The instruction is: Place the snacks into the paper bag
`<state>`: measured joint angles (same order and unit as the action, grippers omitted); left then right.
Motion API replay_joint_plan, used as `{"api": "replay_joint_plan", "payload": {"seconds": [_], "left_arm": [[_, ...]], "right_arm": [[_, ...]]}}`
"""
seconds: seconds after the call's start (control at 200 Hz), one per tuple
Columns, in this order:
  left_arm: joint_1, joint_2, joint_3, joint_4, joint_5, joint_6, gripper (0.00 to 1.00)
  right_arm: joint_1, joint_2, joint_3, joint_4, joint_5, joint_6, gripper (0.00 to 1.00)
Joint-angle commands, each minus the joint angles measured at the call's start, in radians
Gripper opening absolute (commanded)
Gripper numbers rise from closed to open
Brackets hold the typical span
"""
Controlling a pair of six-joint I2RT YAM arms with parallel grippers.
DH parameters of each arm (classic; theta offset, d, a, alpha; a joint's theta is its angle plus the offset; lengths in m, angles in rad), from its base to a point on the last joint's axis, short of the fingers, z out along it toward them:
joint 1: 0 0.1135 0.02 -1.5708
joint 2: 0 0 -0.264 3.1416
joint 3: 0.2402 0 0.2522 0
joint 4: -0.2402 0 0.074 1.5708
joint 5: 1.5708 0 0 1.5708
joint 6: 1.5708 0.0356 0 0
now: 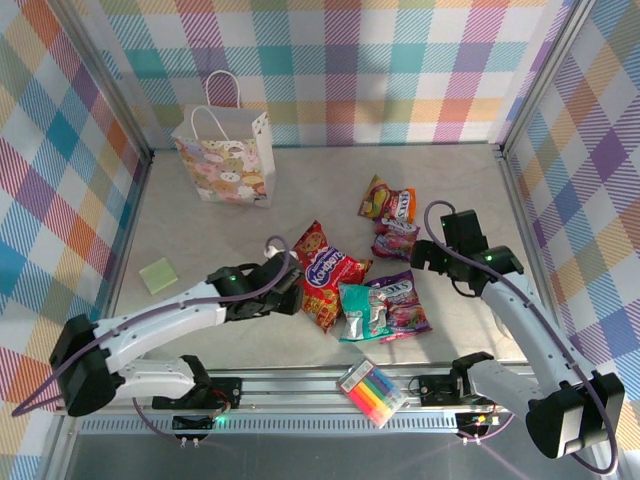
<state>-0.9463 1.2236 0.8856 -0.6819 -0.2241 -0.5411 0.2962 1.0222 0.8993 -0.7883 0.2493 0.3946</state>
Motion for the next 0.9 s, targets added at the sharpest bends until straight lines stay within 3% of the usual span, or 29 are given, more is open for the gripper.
{"api": "replay_joint_plan", "payload": {"seconds": [0.0,0.18,0.52,0.89], "left_arm": [[-0.036,0.065,0.028,0.005,0.015,-0.058,0.48],[-0.046,0.233,0.071,0.01,0.076,-0.049,0.47],[-0.022,0.469,0.213,0.023,0.049,-0.02,0.47],[0.121,0.662,0.387,0.027,0.027,0.06,0.48]], "right_arm": [[0.011,0.003,-0.011,-0.012,-0.004,0.028,1.0],[0.014,0.004,-0.019,0.009,0.008,0.018,1.0],[0.014,0.098,-0.005,0.034,-0.046,0.024,0.99],[0.014,0.092,-0.005,0.021,-0.056,0.032,0.99]]}}
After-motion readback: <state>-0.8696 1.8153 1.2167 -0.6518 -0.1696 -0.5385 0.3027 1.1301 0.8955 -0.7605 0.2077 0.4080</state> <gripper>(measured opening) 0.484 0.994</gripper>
